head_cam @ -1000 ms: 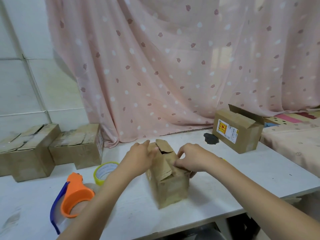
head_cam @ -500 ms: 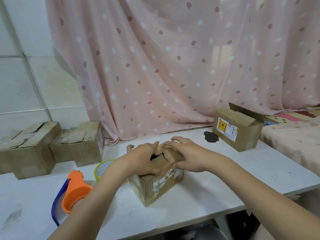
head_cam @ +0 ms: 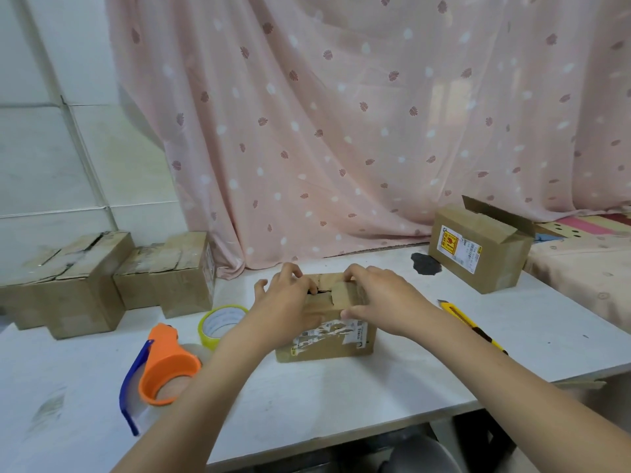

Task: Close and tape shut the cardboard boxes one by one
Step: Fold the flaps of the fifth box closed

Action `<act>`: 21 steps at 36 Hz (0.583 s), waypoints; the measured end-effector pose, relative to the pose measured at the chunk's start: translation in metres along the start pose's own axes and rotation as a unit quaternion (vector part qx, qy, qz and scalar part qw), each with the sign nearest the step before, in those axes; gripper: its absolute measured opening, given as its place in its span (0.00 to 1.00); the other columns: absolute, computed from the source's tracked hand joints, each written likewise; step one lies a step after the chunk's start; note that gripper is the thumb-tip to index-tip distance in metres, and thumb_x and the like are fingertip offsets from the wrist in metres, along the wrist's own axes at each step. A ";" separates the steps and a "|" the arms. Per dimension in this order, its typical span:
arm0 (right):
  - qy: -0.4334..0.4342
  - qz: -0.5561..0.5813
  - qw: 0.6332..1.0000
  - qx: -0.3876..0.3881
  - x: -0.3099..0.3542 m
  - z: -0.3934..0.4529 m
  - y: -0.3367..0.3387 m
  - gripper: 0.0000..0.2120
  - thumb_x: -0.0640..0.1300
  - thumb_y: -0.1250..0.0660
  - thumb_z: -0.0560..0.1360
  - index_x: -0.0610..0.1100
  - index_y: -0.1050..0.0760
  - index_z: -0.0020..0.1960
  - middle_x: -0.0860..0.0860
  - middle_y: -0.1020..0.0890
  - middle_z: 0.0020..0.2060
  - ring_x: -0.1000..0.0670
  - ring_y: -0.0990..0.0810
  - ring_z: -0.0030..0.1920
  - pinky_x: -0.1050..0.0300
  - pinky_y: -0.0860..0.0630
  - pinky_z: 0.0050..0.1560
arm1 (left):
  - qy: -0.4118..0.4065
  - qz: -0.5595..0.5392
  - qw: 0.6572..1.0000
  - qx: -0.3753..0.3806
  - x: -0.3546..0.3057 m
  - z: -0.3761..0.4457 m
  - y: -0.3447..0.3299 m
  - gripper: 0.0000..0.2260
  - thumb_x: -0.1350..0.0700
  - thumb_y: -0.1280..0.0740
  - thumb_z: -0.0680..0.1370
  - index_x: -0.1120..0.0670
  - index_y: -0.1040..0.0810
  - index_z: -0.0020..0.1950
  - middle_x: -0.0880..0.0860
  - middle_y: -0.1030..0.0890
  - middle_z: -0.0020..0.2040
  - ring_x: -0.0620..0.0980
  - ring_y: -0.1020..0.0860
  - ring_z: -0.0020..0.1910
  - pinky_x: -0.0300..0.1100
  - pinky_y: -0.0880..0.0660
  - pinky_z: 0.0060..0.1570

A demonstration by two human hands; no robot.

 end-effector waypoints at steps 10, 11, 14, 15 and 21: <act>-0.013 -0.021 1.000 0.014 0.002 -0.001 -0.002 0.26 0.62 0.30 0.74 0.54 0.28 0.69 0.50 0.27 0.54 0.46 0.27 0.56 0.50 0.26 0.53 | -0.013 -0.020 1.000 0.008 -0.002 0.005 0.000 0.27 0.42 0.28 0.75 0.54 0.29 0.67 0.50 0.37 0.64 0.51 0.33 0.64 0.48 0.36 0.67; -0.015 -0.018 1.000 0.011 0.002 -0.001 -0.002 0.26 0.62 0.31 0.74 0.54 0.27 0.68 0.50 0.27 0.53 0.46 0.27 0.55 0.50 0.26 0.52 | -0.012 -0.032 0.999 0.009 -0.002 0.006 0.001 0.27 0.43 0.27 0.74 0.54 0.30 0.67 0.50 0.36 0.64 0.52 0.32 0.63 0.48 0.33 0.65; -0.015 -0.023 1.000 0.008 0.005 0.000 -0.001 0.23 0.64 0.32 0.75 0.53 0.25 0.64 0.49 0.26 0.51 0.46 0.26 0.52 0.52 0.29 0.47 | -0.013 -0.035 0.999 0.006 -0.003 0.006 0.002 0.27 0.44 0.27 0.74 0.54 0.31 0.67 0.51 0.35 0.63 0.52 0.30 0.60 0.48 0.29 0.61; -0.015 -0.028 0.999 0.008 0.006 0.000 -0.001 0.21 0.64 0.33 0.75 0.52 0.24 0.62 0.49 0.26 0.51 0.46 0.26 0.52 0.53 0.30 0.46 | -0.014 -0.031 0.999 0.005 -0.003 0.007 0.001 0.27 0.43 0.27 0.74 0.54 0.32 0.67 0.51 0.34 0.63 0.53 0.29 0.60 0.47 0.30 0.61; -0.019 -0.025 0.999 0.006 0.006 -0.003 -0.004 0.24 0.62 0.35 0.78 0.51 0.27 0.70 0.47 0.26 0.59 0.44 0.29 0.62 0.49 0.26 0.57 | -0.012 0.026 0.999 -0.024 0.000 0.005 -0.006 0.28 0.39 0.32 0.76 0.49 0.35 0.72 0.47 0.36 0.67 0.48 0.30 0.65 0.58 0.56 0.75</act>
Point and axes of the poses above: each hand's wrist, its own z-axis towards the middle knuckle, its own y-axis out of the back of the hand, x = y × z, the point moved 5 cm from there along z, towards the middle knuckle
